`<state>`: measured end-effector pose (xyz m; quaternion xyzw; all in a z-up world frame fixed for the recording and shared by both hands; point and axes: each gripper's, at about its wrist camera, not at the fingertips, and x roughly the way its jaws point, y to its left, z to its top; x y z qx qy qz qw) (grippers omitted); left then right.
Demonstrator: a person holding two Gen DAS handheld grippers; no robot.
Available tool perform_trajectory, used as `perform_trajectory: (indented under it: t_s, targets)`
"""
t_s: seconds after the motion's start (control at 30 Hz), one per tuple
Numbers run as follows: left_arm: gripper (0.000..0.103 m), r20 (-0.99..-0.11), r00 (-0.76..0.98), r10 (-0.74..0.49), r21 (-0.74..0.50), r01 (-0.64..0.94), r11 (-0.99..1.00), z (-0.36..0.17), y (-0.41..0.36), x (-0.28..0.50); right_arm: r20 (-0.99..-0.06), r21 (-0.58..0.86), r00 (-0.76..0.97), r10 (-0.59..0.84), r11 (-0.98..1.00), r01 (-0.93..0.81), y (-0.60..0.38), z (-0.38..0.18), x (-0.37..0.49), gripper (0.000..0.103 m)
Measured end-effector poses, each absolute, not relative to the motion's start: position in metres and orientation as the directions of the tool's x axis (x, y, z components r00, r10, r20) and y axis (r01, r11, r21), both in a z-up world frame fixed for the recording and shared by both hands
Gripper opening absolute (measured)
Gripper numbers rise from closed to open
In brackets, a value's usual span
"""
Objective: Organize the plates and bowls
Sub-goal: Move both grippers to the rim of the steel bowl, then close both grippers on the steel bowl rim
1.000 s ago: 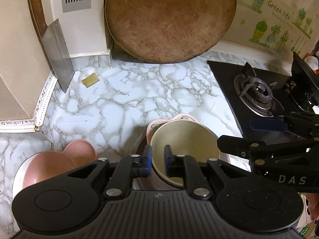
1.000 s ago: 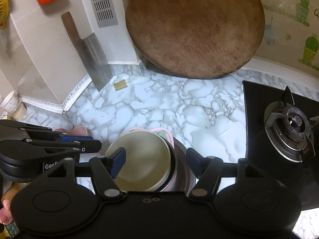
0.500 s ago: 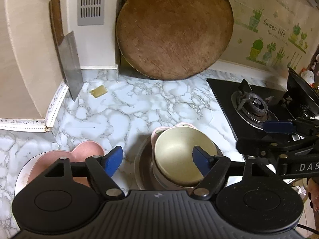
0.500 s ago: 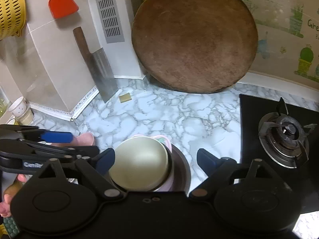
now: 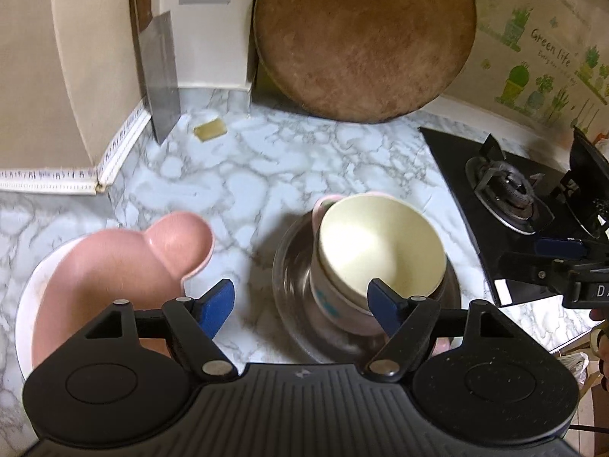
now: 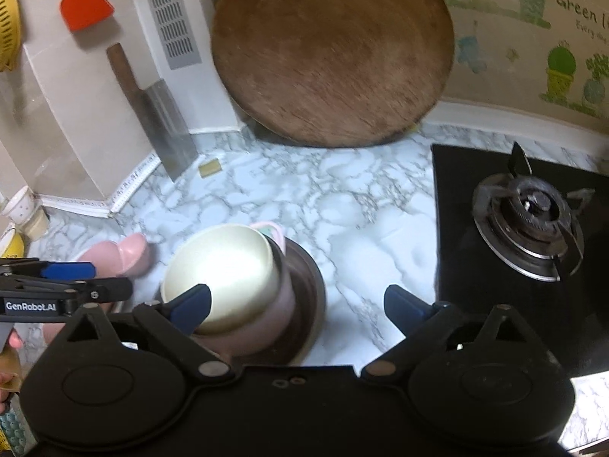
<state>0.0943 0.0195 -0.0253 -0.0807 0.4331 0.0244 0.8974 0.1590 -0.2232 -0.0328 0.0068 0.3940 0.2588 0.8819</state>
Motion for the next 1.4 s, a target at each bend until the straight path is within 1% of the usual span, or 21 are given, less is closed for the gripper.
perform_trajectory:
  t_s: [0.13,0.27,0.43,0.5,0.67,0.7,0.73,0.77,0.8,0.83,0.87,0.9,0.93,0.97,1.03,1.1,1.13,1.2,1.3,1.4]
  targets:
    - [0.077,-0.795,0.607,-0.019,-0.121,-0.128,0.984,-0.037,0.023,0.097,-0.708,0.223,0.541,0.454,0.871,-0.439,-0.229,-0.046,0.164,0.097]
    - [0.077,-0.809,0.588,-0.01,-0.112,-0.139,0.984,-0.051,0.024,0.101,-0.73,0.225,0.516,0.448,0.871,-0.437,-0.23,-0.061,0.172,0.095]
    - [0.077,-0.819,0.574,-0.004,-0.103,-0.14,0.985,-0.067,0.026,0.106,-0.753,0.241,0.481,0.449,0.868,-0.433,-0.231,-0.081,0.184,0.089]
    - [0.077,-0.819,0.573,-0.003,-0.102,-0.139,0.985,-0.071,0.026,0.108,-0.765,0.248,0.46,0.45,0.866,-0.434,-0.23,-0.088,0.19,0.084]
    - [0.075,-0.832,0.554,-0.004,-0.105,-0.152,0.983,-0.084,0.027,0.115,-0.785,0.254,0.428,0.447,0.863,-0.436,-0.223,-0.102,0.201,0.077]
    - [0.073,-0.834,0.552,-0.001,-0.102,-0.152,0.983,-0.086,0.027,0.116,-0.79,0.252,0.423,0.443,0.865,-0.435,-0.221,-0.105,0.203,0.075]
    - [0.068,-0.835,0.55,-0.005,-0.105,-0.15,0.983,-0.087,0.027,0.117,-0.795,0.253,0.417,0.441,0.865,-0.433,-0.219,-0.107,0.206,0.073]
    - [0.064,-0.837,0.547,-0.011,-0.109,-0.148,0.983,-0.089,0.027,0.118,-0.798,0.256,0.411,0.442,0.864,-0.433,-0.217,-0.109,0.208,0.069]
    - [0.063,-0.839,0.543,-0.011,-0.109,-0.147,0.983,-0.091,0.026,0.12,-0.801,0.258,0.404,0.441,0.864,-0.431,-0.215,-0.111,0.211,0.065]
    - [0.06,-0.841,0.541,-0.009,-0.105,-0.147,0.984,-0.092,0.026,0.122,-0.805,0.26,0.398,0.44,0.865,-0.43,-0.214,-0.113,0.213,0.064]
    - [0.055,-0.841,0.541,-0.01,-0.104,-0.143,0.984,-0.093,0.025,0.123,-0.808,0.262,0.391,0.441,0.863,-0.431,-0.212,-0.114,0.215,0.059]
    - [0.052,-0.843,0.538,-0.014,-0.106,-0.14,0.985,-0.095,0.025,0.124,-0.811,0.263,0.384,0.441,0.861,-0.434,-0.209,-0.116,0.217,0.055]
    - [0.047,-0.846,0.533,-0.018,-0.107,-0.138,0.985,-0.097,0.024,0.126,-0.814,0.26,0.381,0.44,0.861,-0.438,-0.206,-0.117,0.218,0.054]
    - [0.039,-0.848,0.529,-0.024,-0.112,-0.135,0.985,-0.098,0.024,0.128,-0.815,0.255,0.38,0.438,0.859,-0.443,-0.204,-0.117,0.218,0.052]
    - [0.032,-0.851,0.524,-0.031,-0.117,-0.133,0.984,-0.1,0.023,0.131,-0.818,0.251,0.372,0.44,0.853,-0.457,-0.199,-0.118,0.219,0.046]
    - [0.029,-0.85,0.526,-0.033,-0.12,-0.133,0.984,-0.1,0.022,0.133,-0.82,0.249,0.366,0.44,0.85,-0.463,-0.196,-0.119,0.22,0.036]
    - [0.024,-0.849,0.527,-0.032,-0.119,-0.132,0.984,-0.1,0.022,0.134,-0.821,0.247,0.364,0.44,0.848,-0.468,-0.194,-0.119,0.221,0.034]
    - [0.023,-0.851,0.524,-0.025,-0.11,-0.133,0.985,-0.1,0.021,0.136,-0.823,0.241,0.362,0.438,0.846,-0.476,-0.192,-0.119,0.221,0.028]
    - [0.02,-0.852,0.524,-0.014,-0.1,-0.135,0.986,-0.1,0.021,0.137,-0.821,0.228,0.368,0.436,0.842,-0.49,-0.187,-0.118,0.22,0.022]
    - [0.018,-0.853,0.522,-0.011,-0.097,-0.139,0.985,-0.099,0.022,0.137,-0.825,0.191,0.385,0.414,0.845,-0.499,-0.183,-0.116,0.217,0.019]
